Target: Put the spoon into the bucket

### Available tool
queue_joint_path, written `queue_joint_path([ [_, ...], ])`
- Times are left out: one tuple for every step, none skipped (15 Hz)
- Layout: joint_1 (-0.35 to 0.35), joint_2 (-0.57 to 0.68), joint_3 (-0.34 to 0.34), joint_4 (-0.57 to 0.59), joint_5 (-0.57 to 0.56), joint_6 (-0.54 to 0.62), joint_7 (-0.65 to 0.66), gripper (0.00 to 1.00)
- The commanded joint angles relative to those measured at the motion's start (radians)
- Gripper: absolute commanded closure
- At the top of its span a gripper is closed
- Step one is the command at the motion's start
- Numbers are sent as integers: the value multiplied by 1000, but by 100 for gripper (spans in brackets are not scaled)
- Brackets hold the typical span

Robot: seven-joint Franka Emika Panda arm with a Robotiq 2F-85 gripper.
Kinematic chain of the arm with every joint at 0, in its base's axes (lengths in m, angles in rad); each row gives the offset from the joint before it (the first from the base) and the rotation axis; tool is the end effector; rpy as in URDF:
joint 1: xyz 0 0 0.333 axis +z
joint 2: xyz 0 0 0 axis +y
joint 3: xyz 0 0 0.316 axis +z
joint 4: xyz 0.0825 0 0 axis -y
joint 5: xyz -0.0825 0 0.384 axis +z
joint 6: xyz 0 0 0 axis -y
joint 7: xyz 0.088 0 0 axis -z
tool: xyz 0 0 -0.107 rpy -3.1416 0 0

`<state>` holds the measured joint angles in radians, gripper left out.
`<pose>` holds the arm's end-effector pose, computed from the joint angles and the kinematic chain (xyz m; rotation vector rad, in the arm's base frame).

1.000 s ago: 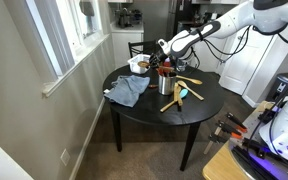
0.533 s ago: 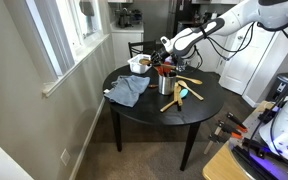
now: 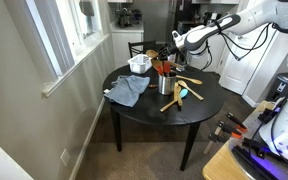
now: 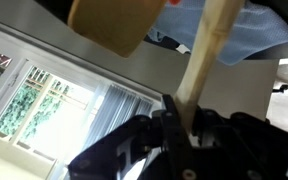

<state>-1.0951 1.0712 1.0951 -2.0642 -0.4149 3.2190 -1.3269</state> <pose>0.6284 -0.0371 0.2398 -2.2265 -1.4928 -1.4620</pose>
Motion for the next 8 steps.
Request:
queue_joint_path([
  [-178, 151, 113, -101, -80, 93, -24, 91],
  [-211, 199, 128, -115, -123, 113, -38, 91],
  [-242, 240, 140, -127, -165, 113, -45, 91],
  [-273, 297, 152, -130, -220, 90, -66, 91],
  [-304, 355, 170, -137, -254, 48, -98, 91],
  [-327, 409, 181, -138, -298, 8, -114, 91],
  [-345, 459, 193, -139, -329, -33, -132, 91],
  [-356, 510, 207, -130, -351, -91, -158, 91],
])
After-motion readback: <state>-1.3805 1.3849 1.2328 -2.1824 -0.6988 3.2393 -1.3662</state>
